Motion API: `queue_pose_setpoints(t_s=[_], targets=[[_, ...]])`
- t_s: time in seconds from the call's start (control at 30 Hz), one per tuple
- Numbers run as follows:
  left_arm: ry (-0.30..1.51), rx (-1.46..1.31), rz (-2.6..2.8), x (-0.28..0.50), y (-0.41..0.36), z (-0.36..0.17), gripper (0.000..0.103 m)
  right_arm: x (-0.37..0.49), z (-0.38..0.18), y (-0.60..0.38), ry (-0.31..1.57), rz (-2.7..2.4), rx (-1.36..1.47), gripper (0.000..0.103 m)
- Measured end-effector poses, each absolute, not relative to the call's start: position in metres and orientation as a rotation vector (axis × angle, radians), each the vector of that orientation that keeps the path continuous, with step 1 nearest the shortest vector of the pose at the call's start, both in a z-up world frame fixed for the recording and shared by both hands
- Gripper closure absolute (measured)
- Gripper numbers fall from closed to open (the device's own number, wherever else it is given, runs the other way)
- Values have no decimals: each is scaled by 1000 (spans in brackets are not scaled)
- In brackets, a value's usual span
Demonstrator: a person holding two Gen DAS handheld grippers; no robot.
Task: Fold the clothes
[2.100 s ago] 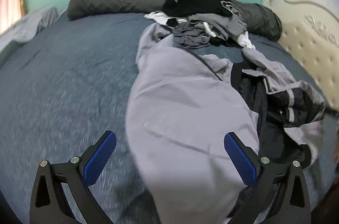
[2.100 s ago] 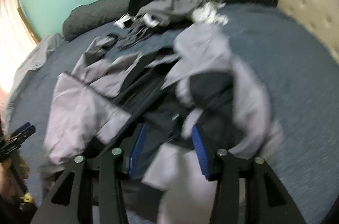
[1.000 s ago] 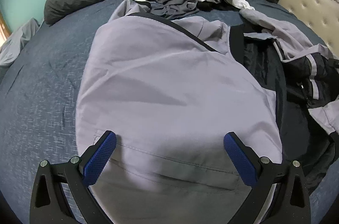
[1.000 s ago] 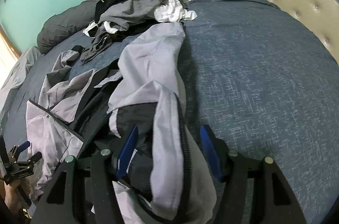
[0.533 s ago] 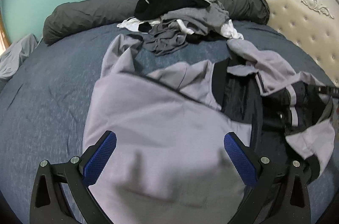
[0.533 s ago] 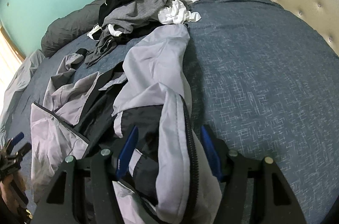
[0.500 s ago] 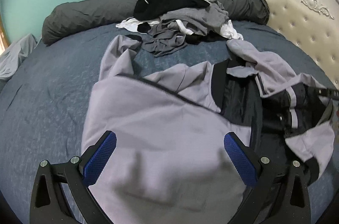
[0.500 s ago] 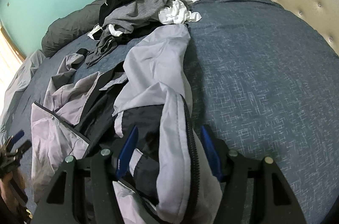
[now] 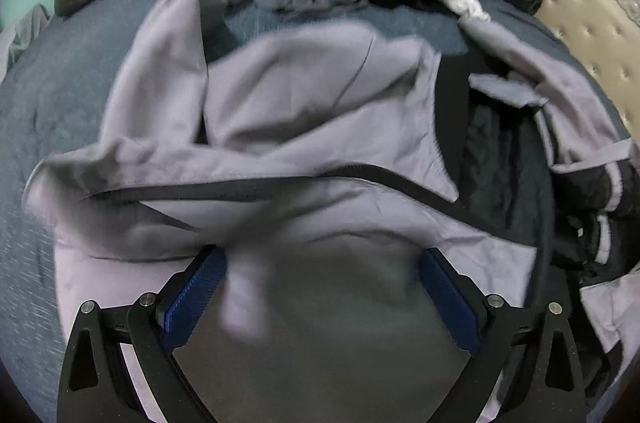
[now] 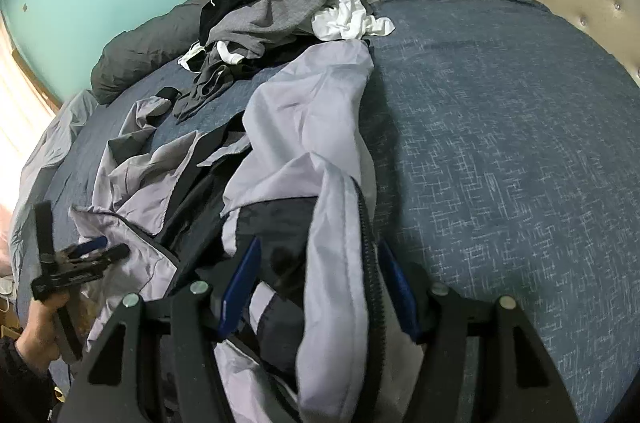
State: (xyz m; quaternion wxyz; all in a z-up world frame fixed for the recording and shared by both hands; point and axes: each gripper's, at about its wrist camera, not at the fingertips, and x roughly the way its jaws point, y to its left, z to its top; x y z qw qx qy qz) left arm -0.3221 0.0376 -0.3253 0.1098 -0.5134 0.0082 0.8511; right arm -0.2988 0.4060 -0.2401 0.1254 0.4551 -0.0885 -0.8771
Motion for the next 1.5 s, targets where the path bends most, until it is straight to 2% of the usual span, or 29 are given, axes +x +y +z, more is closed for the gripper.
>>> queue_pose_setpoints(t_s=[0.07, 0.13, 0.2, 0.23, 0.27, 0.3, 0.47, 0.63, 0.97, 1.1, 1.13, 1.17, 1.2, 1.23, 1.5], targets=[[25, -1503, 2490, -321, 37, -329, 6, -299, -244, 409, -266, -2556, 1334, 41], [19, -1494, 2486, -320, 36, -329, 16, -298, -248, 411, -274, -2557, 1343, 41], [5, -1481, 2492, -317, 31, -325, 39, -297, -251, 413, -282, -2558, 1353, 41], [-8, -1475, 2488, -315, 28, -323, 46, -296, -252, 413, -286, -2559, 1356, 41], [-22, -1472, 2481, -314, 25, -321, 69, -296, -252, 413, -290, -2561, 1358, 41], [-34, -1471, 2466, -313, 22, -320, 81, -295, -253, 414, -294, -2562, 1360, 41], [-50, -1451, 2424, -297, 11, -314, 95, -290, -247, 412, -300, -2581, 1353, 41], [-88, -1406, 2405, -276, -9, -296, 98, -284, -239, 413, -275, -2604, 1347, 41], [-77, -1361, 2437, -225, -80, -244, 98, -272, -232, 436, -384, -2587, 1371, 41], [-60, -1356, 2465, -209, -102, -229, 98, -268, -236, 425, -337, -2542, 1406, 41], [-61, -1354, 2470, -204, -108, -225, 98, -267, -237, 421, -313, -2533, 1416, 45], [-64, -1353, 2478, -200, -115, -221, 98, -265, -239, 417, -289, -2522, 1425, 55], [-68, -1353, 2484, -196, -121, -217, 98, -262, -238, 415, -270, -2519, 1422, 83], [-70, -1353, 2492, -194, -126, -215, 98, -258, -236, 413, -253, -2520, 1413, 87], [-86, -1363, 2553, -170, -167, -200, 98, -219, -201, 453, -265, -2634, 1323, 92]])
